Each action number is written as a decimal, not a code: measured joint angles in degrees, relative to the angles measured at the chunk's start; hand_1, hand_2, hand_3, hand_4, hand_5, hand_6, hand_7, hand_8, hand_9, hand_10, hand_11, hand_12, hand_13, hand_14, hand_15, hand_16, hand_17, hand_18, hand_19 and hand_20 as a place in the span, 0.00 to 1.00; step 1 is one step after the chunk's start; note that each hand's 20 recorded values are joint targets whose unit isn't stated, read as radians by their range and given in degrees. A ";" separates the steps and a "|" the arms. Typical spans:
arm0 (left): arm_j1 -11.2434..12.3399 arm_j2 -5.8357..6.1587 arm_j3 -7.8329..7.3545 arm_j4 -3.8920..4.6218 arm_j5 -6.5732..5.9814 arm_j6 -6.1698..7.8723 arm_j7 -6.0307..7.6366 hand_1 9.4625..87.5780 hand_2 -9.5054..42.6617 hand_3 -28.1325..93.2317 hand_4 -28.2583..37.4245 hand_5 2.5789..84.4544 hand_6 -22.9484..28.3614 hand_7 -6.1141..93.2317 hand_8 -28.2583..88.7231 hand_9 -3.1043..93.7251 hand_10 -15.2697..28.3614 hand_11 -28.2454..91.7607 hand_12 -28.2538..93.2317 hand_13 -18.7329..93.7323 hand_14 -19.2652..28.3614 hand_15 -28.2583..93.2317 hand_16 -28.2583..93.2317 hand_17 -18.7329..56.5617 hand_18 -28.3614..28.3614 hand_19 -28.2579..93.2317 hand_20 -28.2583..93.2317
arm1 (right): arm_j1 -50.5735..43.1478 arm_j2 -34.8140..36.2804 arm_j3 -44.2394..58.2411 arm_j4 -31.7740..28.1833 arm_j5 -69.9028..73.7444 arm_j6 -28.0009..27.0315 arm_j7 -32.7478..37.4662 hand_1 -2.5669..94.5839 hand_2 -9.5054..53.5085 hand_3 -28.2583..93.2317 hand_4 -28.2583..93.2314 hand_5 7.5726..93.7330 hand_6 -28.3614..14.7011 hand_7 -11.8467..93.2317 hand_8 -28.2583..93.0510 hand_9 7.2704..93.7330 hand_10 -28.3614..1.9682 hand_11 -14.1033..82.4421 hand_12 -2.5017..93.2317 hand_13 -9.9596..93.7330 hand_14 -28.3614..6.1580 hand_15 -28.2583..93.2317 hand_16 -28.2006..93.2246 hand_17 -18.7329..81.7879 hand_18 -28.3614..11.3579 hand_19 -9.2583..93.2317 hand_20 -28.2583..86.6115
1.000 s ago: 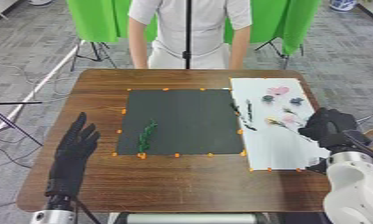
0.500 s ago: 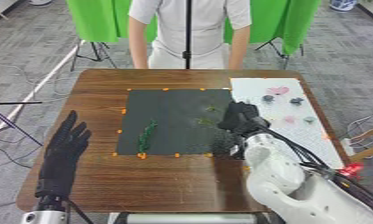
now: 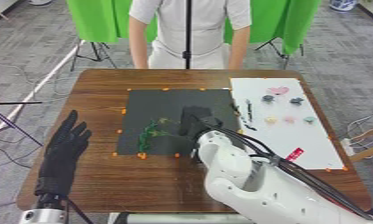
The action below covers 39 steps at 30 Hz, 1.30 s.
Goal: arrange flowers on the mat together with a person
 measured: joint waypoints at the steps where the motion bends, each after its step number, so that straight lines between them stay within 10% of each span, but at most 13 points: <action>1: -0.04 0.00 0.00 -0.02 0.04 0.00 -0.04 0.16 0.29 0.85 0.01 0.23 0.42 0.16 0.17 0.27 0.62 0.29 0.34 0.31 0.74 0.32 0.26 0.04 0.85 0.54 0.26 | 0.00 -0.24 -0.04 0.17 0.00 -1.42 0.56 0.54 0.01 0.72 0.07 0.94 0.70 0.32 0.29 0.97 0.61 0.53 0.25 0.80 0.51 0.79 0.40 0.39 0.23 0.78 0.50; 39: -0.87 0.83 0.73 -0.05 0.28 -0.01 -0.36 0.17 0.29 0.85 0.03 0.24 0.43 0.16 0.17 0.27 0.62 0.28 0.35 0.31 0.74 0.32 0.26 0.04 0.84 0.54 0.27 | -2.19 -3.87 1.79 -0.53 5.59 -0.45 4.96 0.44 0.14 0.70 0.08 0.94 0.68 0.26 0.15 1.00 0.64 0.57 0.21 0.90 0.55 0.76 0.40 0.45 0.15 0.86 0.42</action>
